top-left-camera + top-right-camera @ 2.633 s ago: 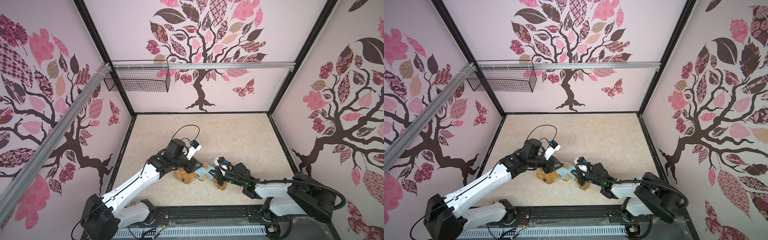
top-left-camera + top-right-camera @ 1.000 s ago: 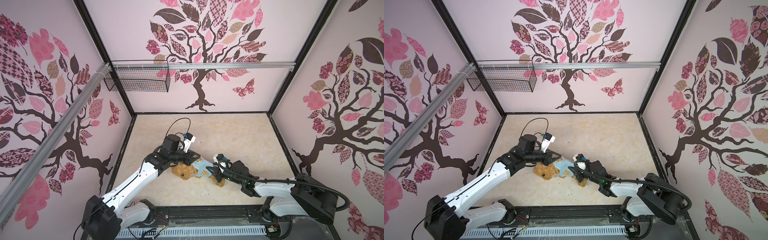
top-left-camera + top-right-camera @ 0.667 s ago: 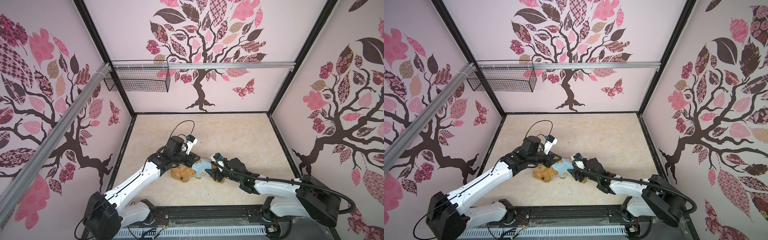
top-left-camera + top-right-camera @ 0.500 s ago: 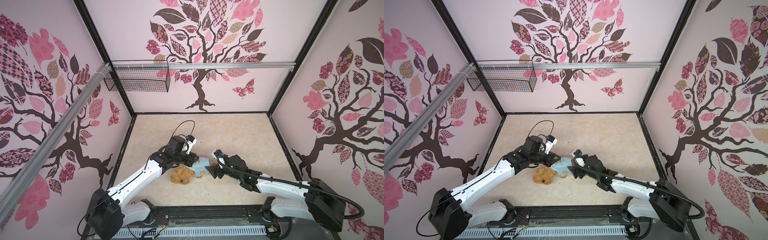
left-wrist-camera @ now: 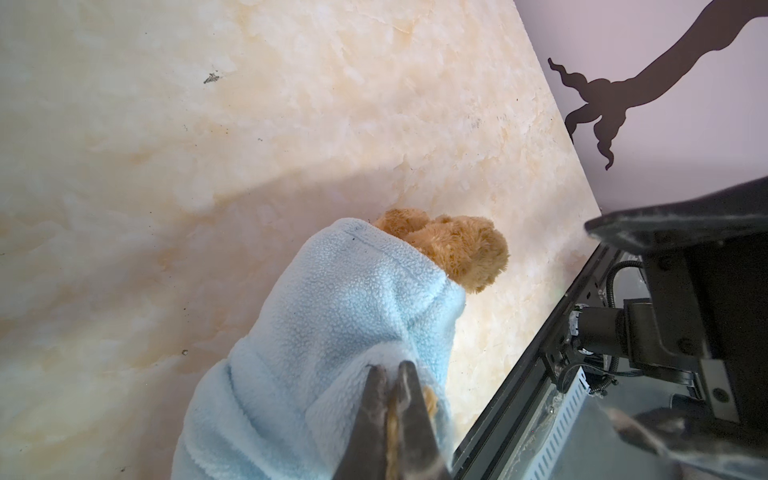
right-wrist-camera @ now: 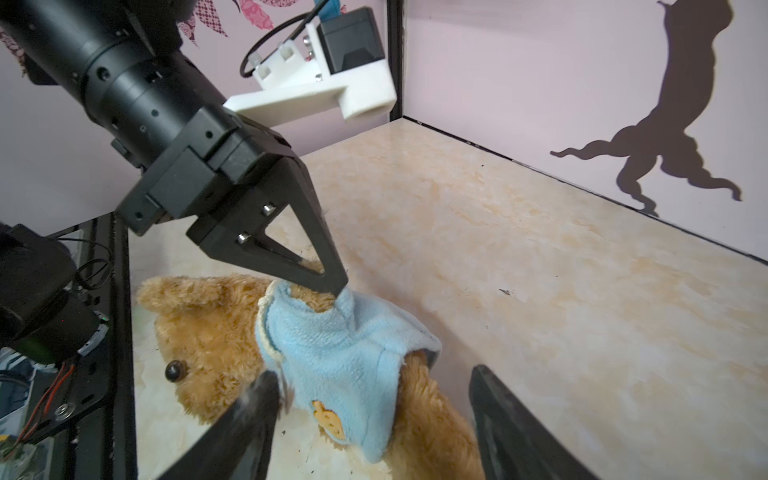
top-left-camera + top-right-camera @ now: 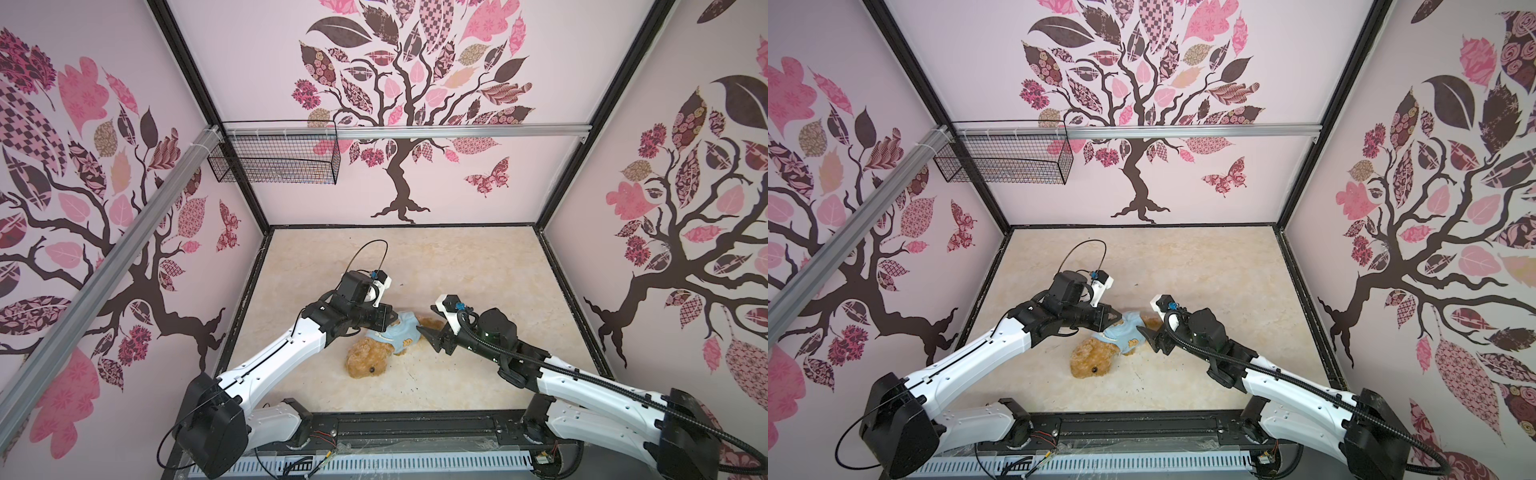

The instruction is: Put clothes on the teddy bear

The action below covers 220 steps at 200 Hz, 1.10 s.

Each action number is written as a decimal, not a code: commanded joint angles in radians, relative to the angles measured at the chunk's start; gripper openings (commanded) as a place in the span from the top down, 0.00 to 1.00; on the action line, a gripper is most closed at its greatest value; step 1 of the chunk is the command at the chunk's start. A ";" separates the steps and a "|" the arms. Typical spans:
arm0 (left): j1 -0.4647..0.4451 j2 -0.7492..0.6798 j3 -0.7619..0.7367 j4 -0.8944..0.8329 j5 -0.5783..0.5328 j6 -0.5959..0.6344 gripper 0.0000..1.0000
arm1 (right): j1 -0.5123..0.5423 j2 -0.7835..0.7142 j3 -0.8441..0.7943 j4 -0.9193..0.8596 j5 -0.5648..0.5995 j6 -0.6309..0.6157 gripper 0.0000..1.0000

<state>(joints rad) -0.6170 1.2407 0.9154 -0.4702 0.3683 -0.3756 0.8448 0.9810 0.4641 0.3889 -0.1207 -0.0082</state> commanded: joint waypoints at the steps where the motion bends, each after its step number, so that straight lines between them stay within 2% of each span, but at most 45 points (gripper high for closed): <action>1: -0.006 0.009 0.054 0.006 0.028 -0.025 1.00 | 0.014 0.043 -0.012 0.130 -0.080 0.025 0.26; 42: -0.018 0.010 0.060 0.013 0.055 -0.045 1.00 | 0.069 0.181 -0.015 0.277 -0.079 -0.006 0.26; 84: -0.024 0.011 0.067 0.021 0.082 -0.053 1.00 | 0.073 0.324 0.016 0.371 -0.050 -0.010 0.27; 103: -0.025 0.009 0.069 0.025 0.101 -0.059 1.00 | 0.073 0.405 0.007 0.426 -0.024 -0.013 0.32; 133: -0.027 0.001 0.085 0.031 0.166 -0.055 1.00 | 0.074 0.512 -0.042 0.525 0.011 0.023 0.51; 145: -0.027 -0.006 0.103 0.031 0.192 -0.058 1.00 | 0.073 0.546 -0.062 0.525 0.025 0.043 0.54; 196: -0.005 -0.043 0.145 0.157 0.305 -0.163 1.00 | 0.073 0.664 -0.151 0.562 0.049 0.152 0.54; 220: 0.017 -0.041 0.121 0.175 0.301 -0.167 1.00 | 0.073 0.658 -0.166 0.567 0.068 0.151 0.53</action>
<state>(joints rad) -0.6106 1.2449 0.9497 -0.4904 0.5327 -0.5076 0.9218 1.5921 0.3557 1.1339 -0.1146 0.0963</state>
